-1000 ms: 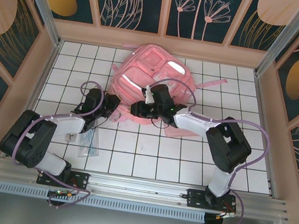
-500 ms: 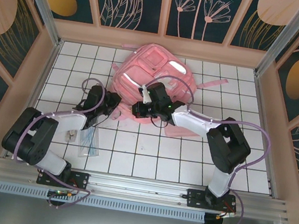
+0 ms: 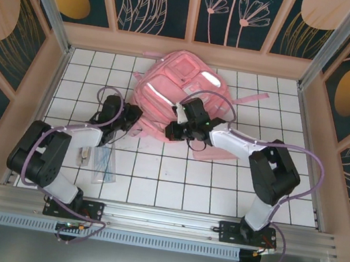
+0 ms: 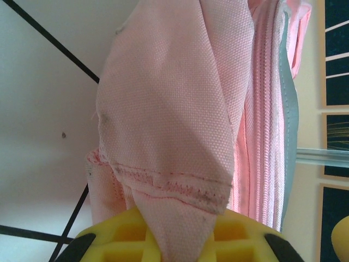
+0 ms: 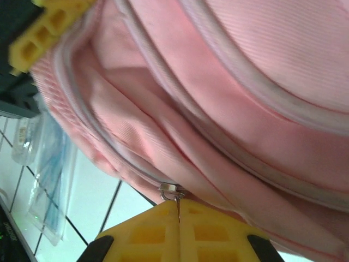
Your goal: Pack the student bag
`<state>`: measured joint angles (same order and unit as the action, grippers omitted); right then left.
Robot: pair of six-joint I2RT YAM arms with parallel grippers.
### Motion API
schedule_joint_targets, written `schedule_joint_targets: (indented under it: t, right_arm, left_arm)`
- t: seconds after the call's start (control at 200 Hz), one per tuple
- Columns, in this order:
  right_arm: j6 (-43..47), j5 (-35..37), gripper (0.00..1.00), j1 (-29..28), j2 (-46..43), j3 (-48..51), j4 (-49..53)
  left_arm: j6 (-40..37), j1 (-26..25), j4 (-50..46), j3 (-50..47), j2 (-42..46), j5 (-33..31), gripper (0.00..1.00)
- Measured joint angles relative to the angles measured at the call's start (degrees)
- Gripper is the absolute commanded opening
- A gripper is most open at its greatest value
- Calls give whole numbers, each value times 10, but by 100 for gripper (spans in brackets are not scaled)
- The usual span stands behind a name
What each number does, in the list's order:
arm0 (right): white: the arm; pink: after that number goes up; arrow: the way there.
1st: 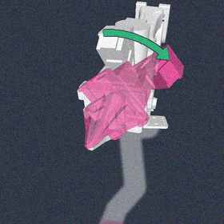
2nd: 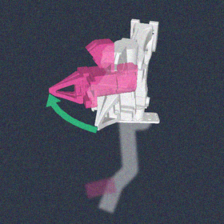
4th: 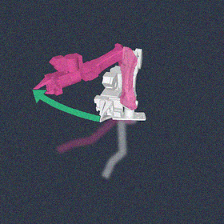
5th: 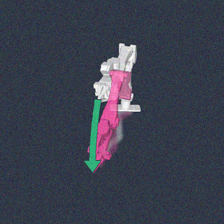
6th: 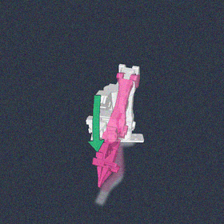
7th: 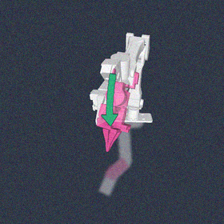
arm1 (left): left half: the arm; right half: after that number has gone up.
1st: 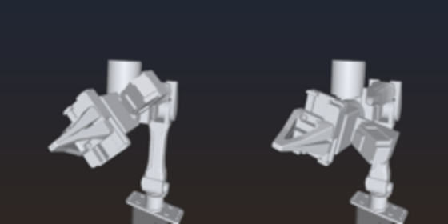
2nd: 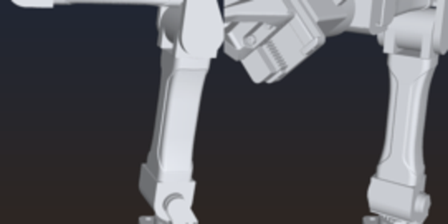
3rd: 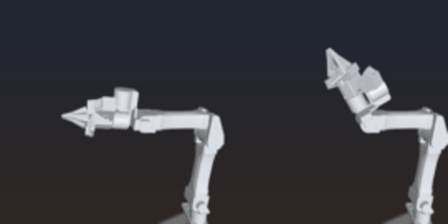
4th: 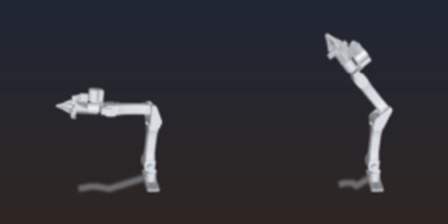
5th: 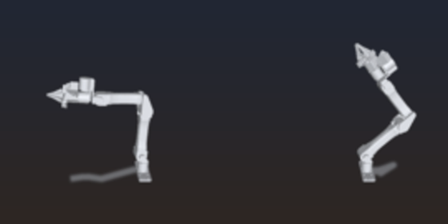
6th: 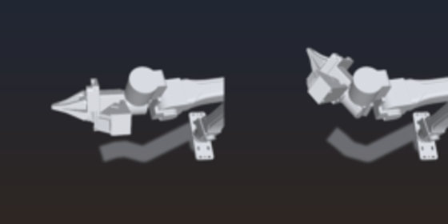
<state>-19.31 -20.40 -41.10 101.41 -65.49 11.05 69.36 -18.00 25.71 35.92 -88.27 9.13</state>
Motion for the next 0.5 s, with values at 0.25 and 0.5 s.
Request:
schedule_joint_targets:
  t: [0.25,0.5]
  right_arm:
    - [45,39,0,24,-4,-3,56]
    - [79,82,0,35,-18,-24,91]
  left_arm:
    - [-14,21,-18,4,21,24,0]
    - [-34,43,-40,13,37,53,2]
